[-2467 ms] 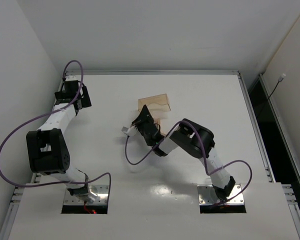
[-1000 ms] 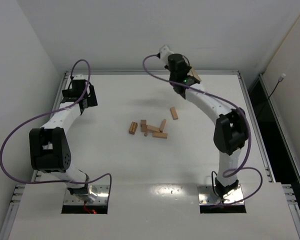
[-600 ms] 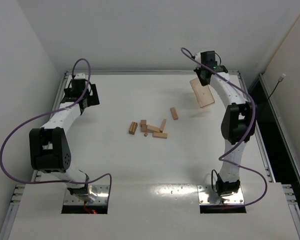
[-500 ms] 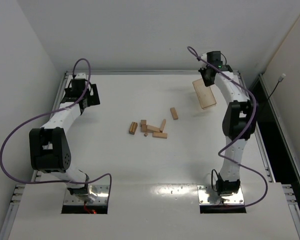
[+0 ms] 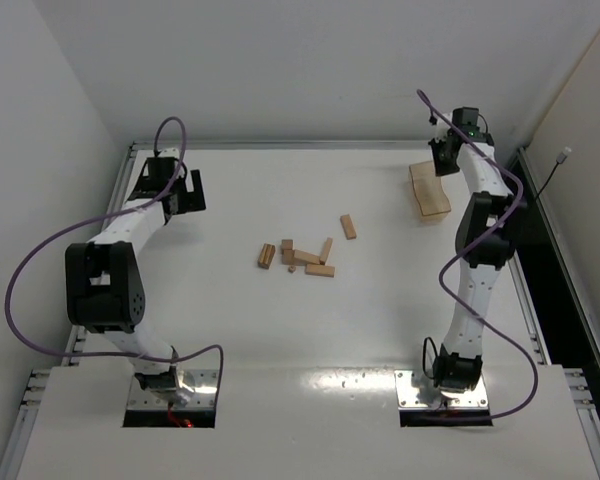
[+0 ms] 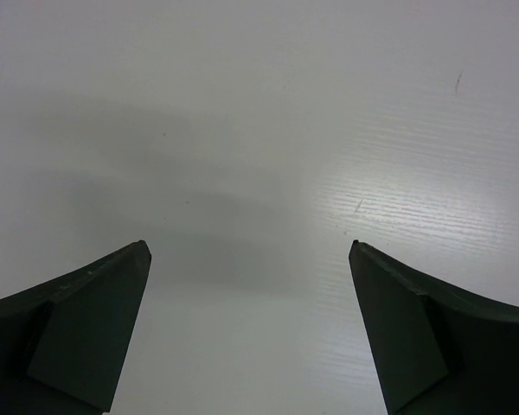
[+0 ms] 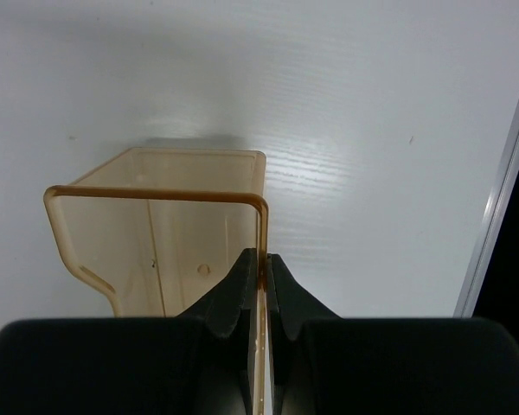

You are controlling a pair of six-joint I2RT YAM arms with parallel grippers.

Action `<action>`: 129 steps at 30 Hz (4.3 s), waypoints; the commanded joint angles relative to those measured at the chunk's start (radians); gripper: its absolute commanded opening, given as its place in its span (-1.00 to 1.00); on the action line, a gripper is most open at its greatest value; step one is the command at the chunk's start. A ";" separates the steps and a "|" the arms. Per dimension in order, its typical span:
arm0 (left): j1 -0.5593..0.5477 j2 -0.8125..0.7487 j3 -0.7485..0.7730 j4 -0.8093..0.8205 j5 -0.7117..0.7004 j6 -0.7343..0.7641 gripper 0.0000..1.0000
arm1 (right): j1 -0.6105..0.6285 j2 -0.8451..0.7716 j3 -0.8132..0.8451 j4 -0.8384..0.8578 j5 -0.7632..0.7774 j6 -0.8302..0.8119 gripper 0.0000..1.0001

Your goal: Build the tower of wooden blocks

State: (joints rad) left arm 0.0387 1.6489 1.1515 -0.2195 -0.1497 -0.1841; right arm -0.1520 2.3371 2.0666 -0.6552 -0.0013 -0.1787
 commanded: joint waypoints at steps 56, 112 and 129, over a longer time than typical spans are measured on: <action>-0.154 -0.133 -0.093 0.039 -0.197 0.043 0.98 | 0.397 -0.472 -0.675 0.216 -0.198 0.160 0.09; -0.186 -0.126 -0.122 0.078 -0.287 0.072 0.98 | 0.730 -0.239 -0.468 -0.023 0.084 0.660 -0.30; -0.186 -0.116 -0.122 0.078 -0.287 0.081 0.98 | 0.721 -0.228 -0.503 0.052 -0.017 0.305 -0.32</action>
State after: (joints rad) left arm -0.1436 1.5249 1.0065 -0.1726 -0.4282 -0.1120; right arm 0.5758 2.1300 1.5772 -0.6533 0.0128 0.2527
